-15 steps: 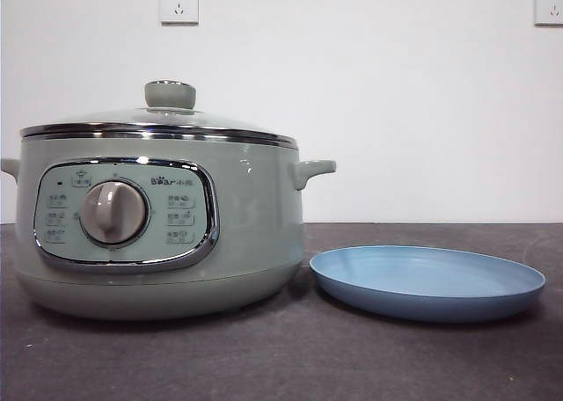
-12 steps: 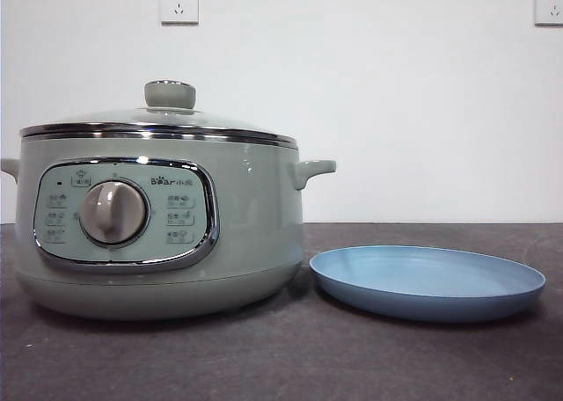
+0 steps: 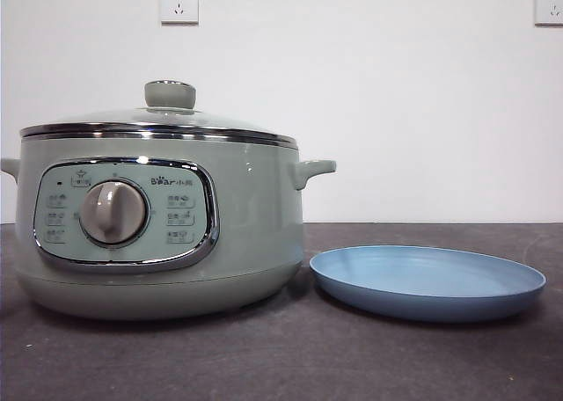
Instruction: Take the pumpkin out from the steamer,put the pumpkin in the blue plate,close the lid
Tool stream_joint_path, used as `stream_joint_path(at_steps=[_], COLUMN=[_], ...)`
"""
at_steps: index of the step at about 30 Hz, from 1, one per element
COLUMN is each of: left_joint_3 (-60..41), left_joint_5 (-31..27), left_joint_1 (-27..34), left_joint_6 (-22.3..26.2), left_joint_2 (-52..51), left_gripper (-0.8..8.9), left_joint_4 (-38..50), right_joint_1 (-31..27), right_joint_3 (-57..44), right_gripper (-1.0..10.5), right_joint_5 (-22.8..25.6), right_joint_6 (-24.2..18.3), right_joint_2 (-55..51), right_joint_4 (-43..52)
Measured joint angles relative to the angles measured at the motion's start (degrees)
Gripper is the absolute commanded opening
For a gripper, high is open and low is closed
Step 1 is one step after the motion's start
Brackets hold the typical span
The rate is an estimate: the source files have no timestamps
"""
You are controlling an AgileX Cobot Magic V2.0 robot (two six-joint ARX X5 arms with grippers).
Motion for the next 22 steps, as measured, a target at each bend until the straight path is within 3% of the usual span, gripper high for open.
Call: stream_joint_path(at_steps=[6, 13, 22], left_joint_3=[3.74, 13.14, 26.12], left_joint_5=[-2.08, -5.01, -4.57], left_joint_1=[0.00, 0.00, 0.00], left_joint_6=[-1.44, -1.33, 5.05], left_joint_2=[0.28, 6.40, 20.96], left_gripper=[-0.08, -0.08, -0.08], left_joint_4=[-3.61, -6.49, -7.89], right_joint_1=[0.00, 0.00, 0.00], right_joint_3=[3.02, 10.80, 23.58], right_gripper=[-0.1, -0.1, -0.1], right_joint_5=[-1.62, -4.35, -4.52], right_joint_6=[0.83, 1.18, -2.64], right_joint_2=[0.11, 2.75, 13.14], right_joint_4=[-8.13, -10.56, -13.70])
